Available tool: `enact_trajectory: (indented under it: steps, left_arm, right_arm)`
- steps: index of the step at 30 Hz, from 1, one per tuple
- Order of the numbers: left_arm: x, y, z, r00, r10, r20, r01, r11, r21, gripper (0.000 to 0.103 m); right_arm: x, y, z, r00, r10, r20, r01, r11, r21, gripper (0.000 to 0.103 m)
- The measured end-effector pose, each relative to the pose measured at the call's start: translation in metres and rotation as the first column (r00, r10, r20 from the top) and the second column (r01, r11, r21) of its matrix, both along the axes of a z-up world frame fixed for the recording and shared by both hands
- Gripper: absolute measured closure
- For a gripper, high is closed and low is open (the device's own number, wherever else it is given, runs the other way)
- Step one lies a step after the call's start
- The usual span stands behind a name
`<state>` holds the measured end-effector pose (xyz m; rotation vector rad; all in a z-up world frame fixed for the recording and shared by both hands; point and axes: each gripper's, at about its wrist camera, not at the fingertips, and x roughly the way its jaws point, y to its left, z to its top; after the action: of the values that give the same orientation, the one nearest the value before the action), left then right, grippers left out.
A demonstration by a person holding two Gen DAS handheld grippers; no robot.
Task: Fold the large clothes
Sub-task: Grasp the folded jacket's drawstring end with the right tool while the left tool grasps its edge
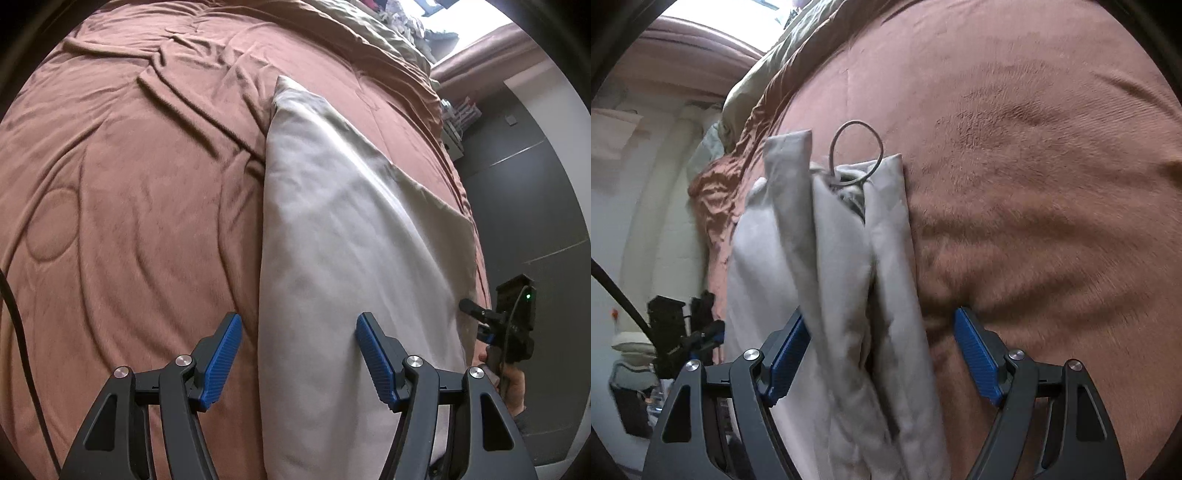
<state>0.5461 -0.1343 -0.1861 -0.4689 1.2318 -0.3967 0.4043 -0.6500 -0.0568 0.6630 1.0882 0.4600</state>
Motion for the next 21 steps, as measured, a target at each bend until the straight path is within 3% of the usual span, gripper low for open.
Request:
enact_trajectory:
  steps: [5,10,16,21]
  left_arm:
    - [0.021,-0.003,-0.005,1.000,0.002,0.010,-0.002,1.000,-0.009,0.037]
    - [0.040,-0.001,-0.006,1.000,0.009,0.027,-0.009,1.000,0.000,0.037]
    - [0.060,-0.009,-0.009,0.999,0.016,0.039,-0.016,1.000,0.013,0.037]
    - [0.061,-0.024,-0.008,0.999,0.001,0.051,-0.004,0.998,0.056,0.050]
  right_arm:
    - [0.034,-0.013,-0.005,0.999,0.048,0.025,-0.051,0.991,0.124,0.025]
    - [0.061,-0.003,-0.010,0.992,0.125,0.031,-0.127,0.985,0.117,0.026]
    - [0.088,0.002,-0.019,0.985,0.173,0.021,-0.174,0.979,0.102,0.043]
    - [0.086,0.010,-0.007,0.984,0.177,0.027,-0.177,0.984,0.030,0.073]
